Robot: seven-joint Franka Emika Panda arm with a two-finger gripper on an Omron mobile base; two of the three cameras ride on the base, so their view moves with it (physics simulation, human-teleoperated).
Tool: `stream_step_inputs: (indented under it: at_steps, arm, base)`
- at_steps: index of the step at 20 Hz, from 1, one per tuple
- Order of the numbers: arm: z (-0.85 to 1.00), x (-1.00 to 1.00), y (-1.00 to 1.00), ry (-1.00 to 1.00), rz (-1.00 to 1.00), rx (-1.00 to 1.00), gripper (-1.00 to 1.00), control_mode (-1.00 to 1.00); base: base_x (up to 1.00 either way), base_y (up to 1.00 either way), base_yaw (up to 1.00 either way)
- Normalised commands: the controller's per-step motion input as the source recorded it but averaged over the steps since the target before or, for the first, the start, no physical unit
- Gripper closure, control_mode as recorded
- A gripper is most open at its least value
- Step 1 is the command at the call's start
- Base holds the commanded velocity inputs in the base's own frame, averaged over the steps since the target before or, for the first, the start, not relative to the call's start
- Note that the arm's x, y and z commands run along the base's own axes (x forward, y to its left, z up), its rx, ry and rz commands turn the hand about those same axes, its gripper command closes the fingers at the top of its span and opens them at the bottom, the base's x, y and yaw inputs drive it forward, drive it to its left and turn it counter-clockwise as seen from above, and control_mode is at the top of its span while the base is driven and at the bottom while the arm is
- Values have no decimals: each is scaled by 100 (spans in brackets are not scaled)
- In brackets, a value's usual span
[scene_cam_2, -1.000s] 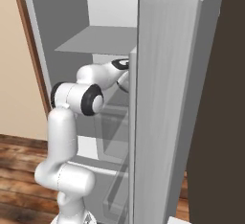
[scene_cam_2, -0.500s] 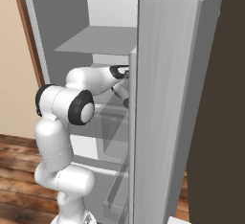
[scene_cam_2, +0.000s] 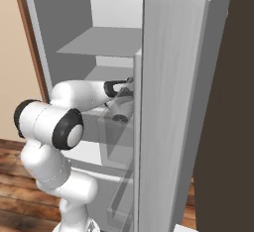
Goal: Take out the milk from the fridge and place it on the tray on the counter. Then take the sugar cube near the tray and place it in the tray.
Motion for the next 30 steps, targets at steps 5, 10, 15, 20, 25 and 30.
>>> stream_step_inputs:
  at_steps: [5,10,15,20,25,30]
  arm:
    - [36,-81,28,-8,0,-6,100,-100]
    - [64,-77,2,0,0,-1,100,-100]
    - [78,-63,0,1,-4,-5,100,-100]
    - [80,-75,0,2,-7,-3,100,-100]
    - [61,-100,0,-1,-1,1,100,-100]
    - [75,-99,0,-1,2,3,100,-100]
  base:
    - [0,0,0]
    - [0,0,0]
    - [0,0,0]
    - [0,0,0]
    - [0,0,0]
    - [0,0,0]
